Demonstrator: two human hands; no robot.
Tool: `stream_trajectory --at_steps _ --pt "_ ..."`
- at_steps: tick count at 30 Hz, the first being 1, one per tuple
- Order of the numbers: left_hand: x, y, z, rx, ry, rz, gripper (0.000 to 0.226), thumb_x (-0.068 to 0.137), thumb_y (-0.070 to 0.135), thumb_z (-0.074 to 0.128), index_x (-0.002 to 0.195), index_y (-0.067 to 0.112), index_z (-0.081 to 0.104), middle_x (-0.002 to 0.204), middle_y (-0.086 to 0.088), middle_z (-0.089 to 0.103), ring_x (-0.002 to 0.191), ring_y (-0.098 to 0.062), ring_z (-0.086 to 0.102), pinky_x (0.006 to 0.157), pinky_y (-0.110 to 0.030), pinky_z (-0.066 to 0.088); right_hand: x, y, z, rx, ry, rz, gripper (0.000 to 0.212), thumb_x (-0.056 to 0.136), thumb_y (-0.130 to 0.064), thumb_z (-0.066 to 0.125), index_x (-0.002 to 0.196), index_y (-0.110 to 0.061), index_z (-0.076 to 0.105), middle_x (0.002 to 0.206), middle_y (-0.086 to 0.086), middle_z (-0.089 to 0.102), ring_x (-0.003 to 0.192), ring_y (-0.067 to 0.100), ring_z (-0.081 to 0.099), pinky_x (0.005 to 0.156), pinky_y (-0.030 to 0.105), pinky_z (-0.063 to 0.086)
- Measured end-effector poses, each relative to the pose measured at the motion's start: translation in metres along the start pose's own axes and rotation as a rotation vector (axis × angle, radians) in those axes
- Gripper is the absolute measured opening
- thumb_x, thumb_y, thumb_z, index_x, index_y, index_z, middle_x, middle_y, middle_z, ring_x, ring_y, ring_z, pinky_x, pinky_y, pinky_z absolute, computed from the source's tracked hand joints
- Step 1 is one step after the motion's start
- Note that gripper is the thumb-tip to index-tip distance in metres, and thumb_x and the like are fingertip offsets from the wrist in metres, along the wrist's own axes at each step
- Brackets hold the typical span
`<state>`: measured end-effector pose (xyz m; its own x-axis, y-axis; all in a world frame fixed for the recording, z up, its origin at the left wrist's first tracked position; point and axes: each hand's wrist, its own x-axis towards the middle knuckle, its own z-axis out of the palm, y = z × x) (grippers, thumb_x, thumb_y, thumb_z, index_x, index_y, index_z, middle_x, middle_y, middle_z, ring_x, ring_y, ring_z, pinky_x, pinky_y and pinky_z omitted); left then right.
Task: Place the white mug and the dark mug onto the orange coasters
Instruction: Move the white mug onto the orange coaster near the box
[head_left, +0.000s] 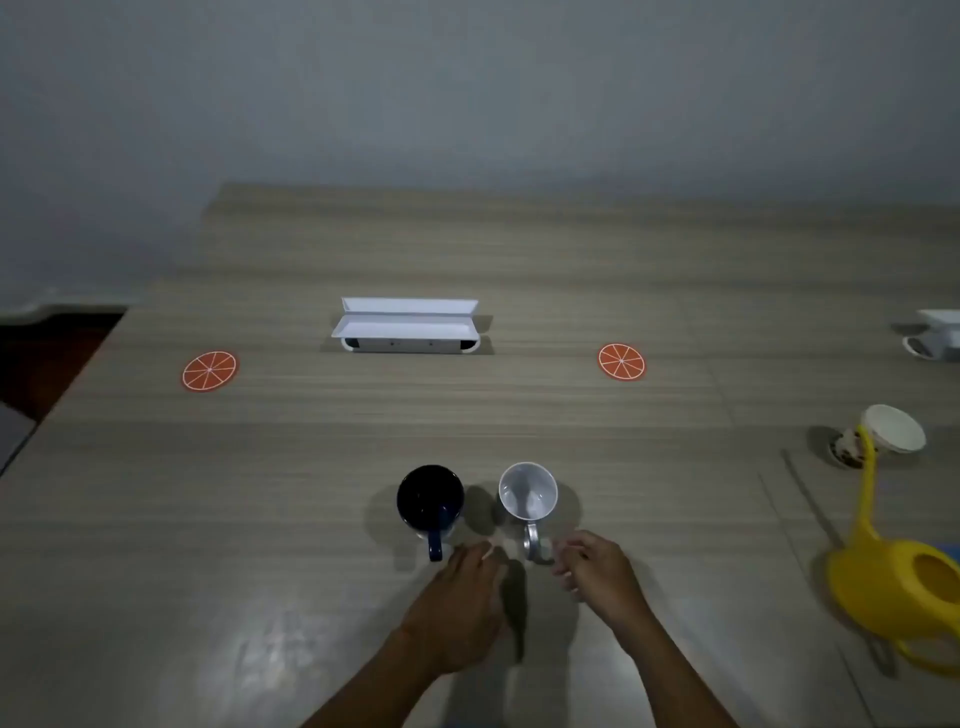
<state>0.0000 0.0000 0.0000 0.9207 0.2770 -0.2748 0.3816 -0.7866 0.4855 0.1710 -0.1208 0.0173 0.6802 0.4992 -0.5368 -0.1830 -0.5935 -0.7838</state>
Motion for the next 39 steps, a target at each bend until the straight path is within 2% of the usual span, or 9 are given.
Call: stream_trajectory --at_steps 4,9,14,17,19,23,28,33,39 --pt "0.003 -0.001 0.022 0.171 -0.178 -0.105 0.092 0.085 0.058 0.037 0.157 0.010 0.004 0.169 -0.011 -0.001 0.154 -0.038 -0.003 0.120 -0.059 0.011 -0.004 -0.005 0.010 0.166 -0.100 0.108 0.019 0.098 -0.020 0.055 0.096 -0.003 0.065 0.073 0.011 0.065 0.049 0.016 0.049 0.048 0.025 0.036" --pt "0.001 -0.013 0.042 0.215 -0.153 -0.092 0.098 0.090 0.057 0.051 0.157 0.015 -0.006 0.166 -0.004 -0.021 0.153 -0.036 -0.015 0.119 -0.062 0.000 -0.009 -0.011 0.011 0.210 -0.222 0.192 0.025 0.100 -0.031 0.051 0.104 -0.012 0.067 0.080 0.013 0.073 0.053 0.020 0.056 0.051 0.027 0.040" --pt "-0.001 -0.018 0.054 0.174 -0.044 -0.087 0.097 0.086 0.064 0.046 0.158 0.021 -0.002 0.166 -0.001 -0.017 0.153 -0.034 -0.013 0.118 -0.054 -0.013 -0.006 -0.015 0.013 0.237 -0.294 0.226 0.035 0.099 -0.041 0.052 0.110 -0.011 0.066 0.089 0.015 0.075 0.059 0.023 0.060 0.053 0.029 0.044" --pt "-0.001 -0.014 0.065 0.160 0.026 -0.095 0.089 0.088 0.070 0.043 0.155 0.016 0.022 0.167 -0.006 0.013 0.152 -0.038 0.014 0.112 -0.057 -0.001 -0.003 -0.016 0.013 0.247 -0.308 0.222 0.038 0.099 -0.041 0.053 0.107 -0.006 0.066 0.087 0.014 0.073 0.061 0.022 0.063 0.053 0.029 0.045" --pt "0.003 -0.007 0.070 0.137 0.079 -0.101 0.082 0.092 0.066 0.039 0.152 0.012 0.025 0.166 -0.010 0.020 0.152 -0.035 0.017 0.113 -0.055 0.000 0.001 -0.013 0.011 0.253 -0.255 0.170 0.035 0.099 -0.037 0.054 0.099 -0.004 0.066 0.074 0.009 0.070 0.060 0.021 0.062 0.053 0.028 0.044" --pt "0.014 0.008 0.072 0.091 0.127 -0.123 0.078 0.095 0.058 0.031 0.157 0.013 0.016 0.168 -0.007 0.011 0.155 -0.024 0.000 0.125 -0.048 0.001 0.007 -0.006 -0.001 0.258 -0.120 0.033 0.029 0.103 -0.021 0.047 0.092 0.001 0.064 0.061 0.008 0.059 0.051 0.018 0.057 0.047 0.027 0.039" --pt "0.046 0.022 0.070 0.086 0.183 -0.122 0.073 0.095 0.053 0.038 0.154 0.011 0.025 0.165 -0.010 0.024 0.154 -0.026 0.011 0.124 -0.051 0.011 0.016 0.000 -0.022 0.212 -0.041 -0.077 0.031 0.103 -0.018 0.046 0.084 -0.002 0.064 0.056 0.005 0.059 0.049 0.018 0.057 0.045 0.025 0.038" --pt "0.090 0.028 0.058 0.102 0.172 -0.161 0.074 0.096 0.053 0.032 0.156 0.011 0.019 0.168 -0.011 0.016 0.155 -0.026 0.001 0.124 -0.053 0.001 0.020 -0.007 -0.047 0.228 0.014 -0.126 0.031 0.103 -0.019 0.044 0.085 -0.005 0.064 0.053 0.000 0.057 0.050 0.019 0.055 0.046 0.026 0.035" --pt "0.168 0.023 0.037 0.115 0.184 -0.196 0.078 0.093 0.061 0.031 0.155 0.014 0.020 0.168 -0.008 0.014 0.155 -0.026 0.001 0.118 -0.069 0.001 0.051 -0.019 -0.075 0.273 0.121 -0.152 0.028 0.104 -0.017 0.045 0.088 -0.005 0.065 0.061 -0.001 0.061 0.058 0.017 0.064 0.050 0.027 0.040"
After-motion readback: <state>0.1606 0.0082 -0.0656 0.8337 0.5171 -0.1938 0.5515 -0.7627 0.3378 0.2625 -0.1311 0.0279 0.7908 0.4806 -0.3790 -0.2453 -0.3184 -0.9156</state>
